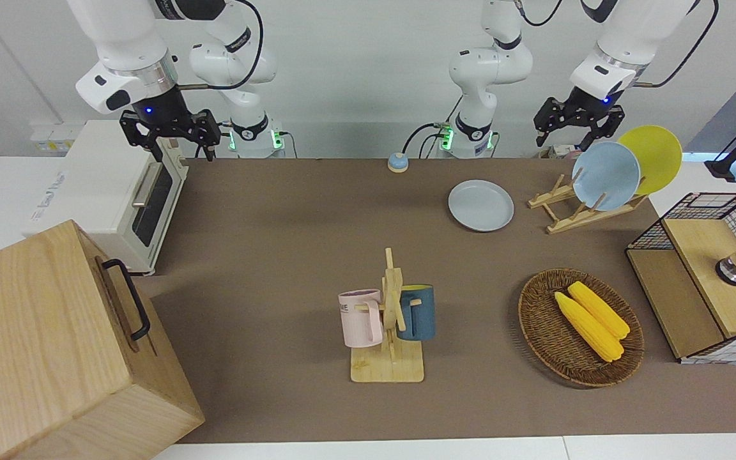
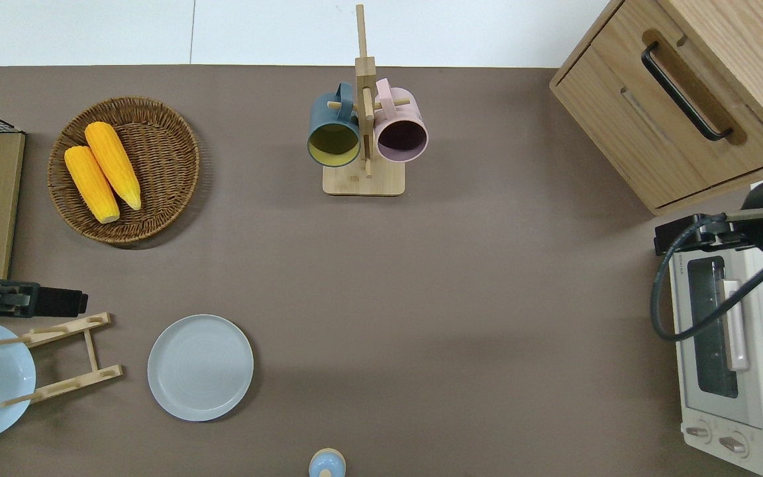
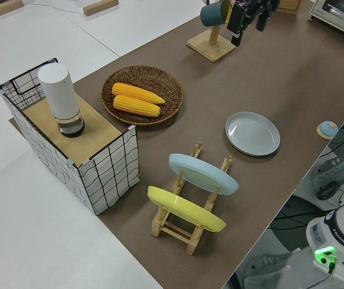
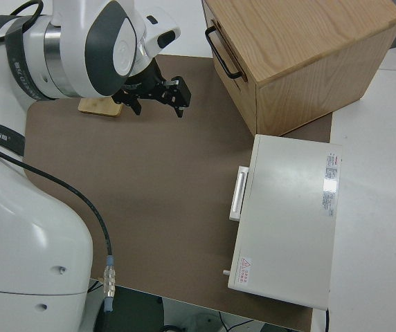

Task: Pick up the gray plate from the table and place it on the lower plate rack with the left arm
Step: 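Move the left gripper toward the rim of the gray plate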

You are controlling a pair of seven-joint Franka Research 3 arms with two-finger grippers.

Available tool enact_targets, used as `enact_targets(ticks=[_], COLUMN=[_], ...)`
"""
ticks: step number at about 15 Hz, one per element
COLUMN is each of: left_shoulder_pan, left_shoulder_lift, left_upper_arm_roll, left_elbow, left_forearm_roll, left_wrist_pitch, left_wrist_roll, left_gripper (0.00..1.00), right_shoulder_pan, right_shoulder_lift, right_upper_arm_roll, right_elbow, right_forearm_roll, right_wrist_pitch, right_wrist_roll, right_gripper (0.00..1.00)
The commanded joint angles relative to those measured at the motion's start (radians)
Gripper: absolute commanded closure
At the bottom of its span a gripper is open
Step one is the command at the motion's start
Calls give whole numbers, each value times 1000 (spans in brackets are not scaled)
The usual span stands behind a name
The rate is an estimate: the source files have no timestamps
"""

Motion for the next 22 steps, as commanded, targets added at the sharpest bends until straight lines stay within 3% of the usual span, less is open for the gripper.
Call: enact_targets(ticks=[1, 15, 18, 22], left_shoulder_pan=[-19, -3, -6, -16], left_shoulder_lift=[2, -3, -33, -145], left_upper_arm_roll=[-2, -6, -5, -7], left_elbow=[6, -9, -78, -265], left_forearm_roll=[20, 18, 21, 21], left_wrist_pitch=[7, 1, -10, 70], left_wrist_roll=[-20, -19, -17, -17], left_gripper=[2, 5, 5, 5], right_shoulder_pan=[7, 7, 7, 7], right_shoulder_lift=[0, 0, 0, 0], right_upper_arm_roll=[-6, -6, -6, -6], right_elbow=[6, 6, 6, 6], right_forearm_roll=[3, 3, 3, 3], right_wrist_pitch=[-1, -1, -1, -1], right_wrist_roll=[4, 4, 4, 4], right_gripper=[17, 17, 17, 17])
